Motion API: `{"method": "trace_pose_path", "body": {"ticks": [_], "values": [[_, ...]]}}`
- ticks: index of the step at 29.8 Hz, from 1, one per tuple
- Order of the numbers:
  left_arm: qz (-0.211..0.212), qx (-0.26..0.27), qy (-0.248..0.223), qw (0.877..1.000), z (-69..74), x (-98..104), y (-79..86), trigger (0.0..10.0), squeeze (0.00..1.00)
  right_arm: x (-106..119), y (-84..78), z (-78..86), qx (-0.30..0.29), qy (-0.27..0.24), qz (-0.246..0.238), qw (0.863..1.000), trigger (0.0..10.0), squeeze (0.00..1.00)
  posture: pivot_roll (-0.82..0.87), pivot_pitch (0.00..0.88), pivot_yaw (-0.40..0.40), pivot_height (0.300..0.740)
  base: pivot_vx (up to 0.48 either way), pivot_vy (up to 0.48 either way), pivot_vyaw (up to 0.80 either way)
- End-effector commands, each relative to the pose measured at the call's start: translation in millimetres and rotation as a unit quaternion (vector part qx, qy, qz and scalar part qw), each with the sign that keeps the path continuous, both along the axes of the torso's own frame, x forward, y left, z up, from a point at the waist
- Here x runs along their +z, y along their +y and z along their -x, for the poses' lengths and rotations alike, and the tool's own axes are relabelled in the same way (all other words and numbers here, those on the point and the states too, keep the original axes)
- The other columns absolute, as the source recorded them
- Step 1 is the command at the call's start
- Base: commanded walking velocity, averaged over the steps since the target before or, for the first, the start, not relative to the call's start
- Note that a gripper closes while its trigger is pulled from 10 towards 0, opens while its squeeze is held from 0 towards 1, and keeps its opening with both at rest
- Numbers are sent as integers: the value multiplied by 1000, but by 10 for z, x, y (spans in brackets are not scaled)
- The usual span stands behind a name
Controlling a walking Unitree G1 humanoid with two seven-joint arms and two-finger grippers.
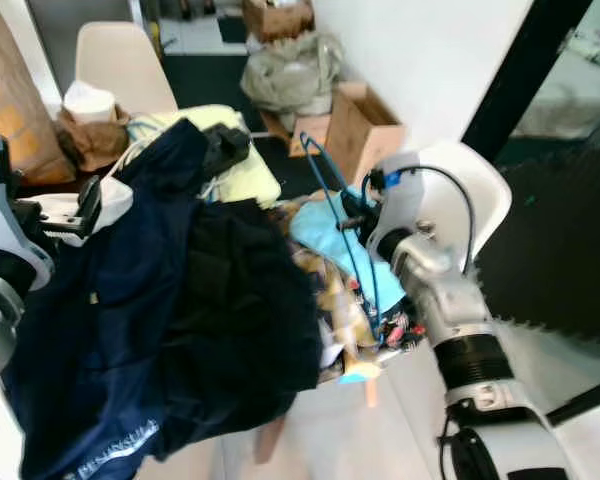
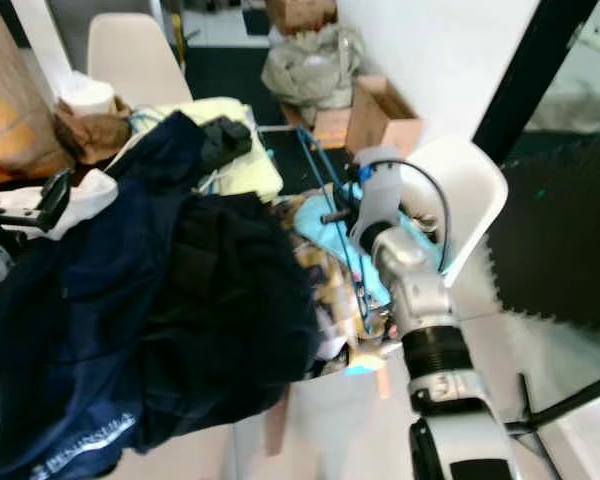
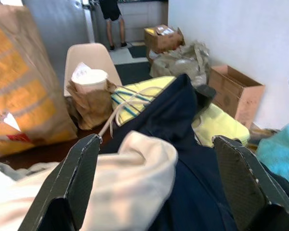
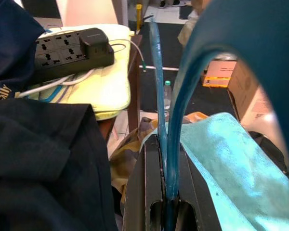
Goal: Hang hanger
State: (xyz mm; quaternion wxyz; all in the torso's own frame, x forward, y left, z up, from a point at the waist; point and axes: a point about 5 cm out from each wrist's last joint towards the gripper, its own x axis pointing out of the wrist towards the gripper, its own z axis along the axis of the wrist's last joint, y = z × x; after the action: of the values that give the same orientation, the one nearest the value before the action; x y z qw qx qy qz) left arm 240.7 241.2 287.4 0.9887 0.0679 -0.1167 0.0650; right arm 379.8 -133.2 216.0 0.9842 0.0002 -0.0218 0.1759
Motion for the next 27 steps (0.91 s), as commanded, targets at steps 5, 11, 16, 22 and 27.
{"method": "trace_pose_path", "body": {"ticks": [5, 11, 16, 22, 27], "values": [[9, -8, -15, 1000, -20, -8, -57, 10000, 0, -23, -43, 5, -3, 1, -8, 1000, 10000, 0, 81, 154, -95, 740, 0, 0, 0], [4, 2, -21, 1000, -8, -7, -69, 10000, 0, -28, -60, 11, -4, 0, -6, 1000, 10000, 0, 73, 151, -90, 740, 0, 93, 0], [1, 1, -22, 1000, -11, -6, -90, 10000, 0, -30, -64, 11, -4, 0, -5, 1000, 10000, 0, 73, 145, -89, 740, 0, 160, 0], [2, -10, -26, 1000, -29, -23, -167, 10000, 0, -26, -39, 9, 1, -2, -4, 1000, 10000, 0, 71, 138, -88, 740, 0, 0, 0], [-2, -9, -20, 1000, -34, -47, -178, 10000, 0, -40, -30, 18, 3, -1, -2, 1000, 10000, 0, 70, 135, -86, 740, 0, 0, 0]]}}
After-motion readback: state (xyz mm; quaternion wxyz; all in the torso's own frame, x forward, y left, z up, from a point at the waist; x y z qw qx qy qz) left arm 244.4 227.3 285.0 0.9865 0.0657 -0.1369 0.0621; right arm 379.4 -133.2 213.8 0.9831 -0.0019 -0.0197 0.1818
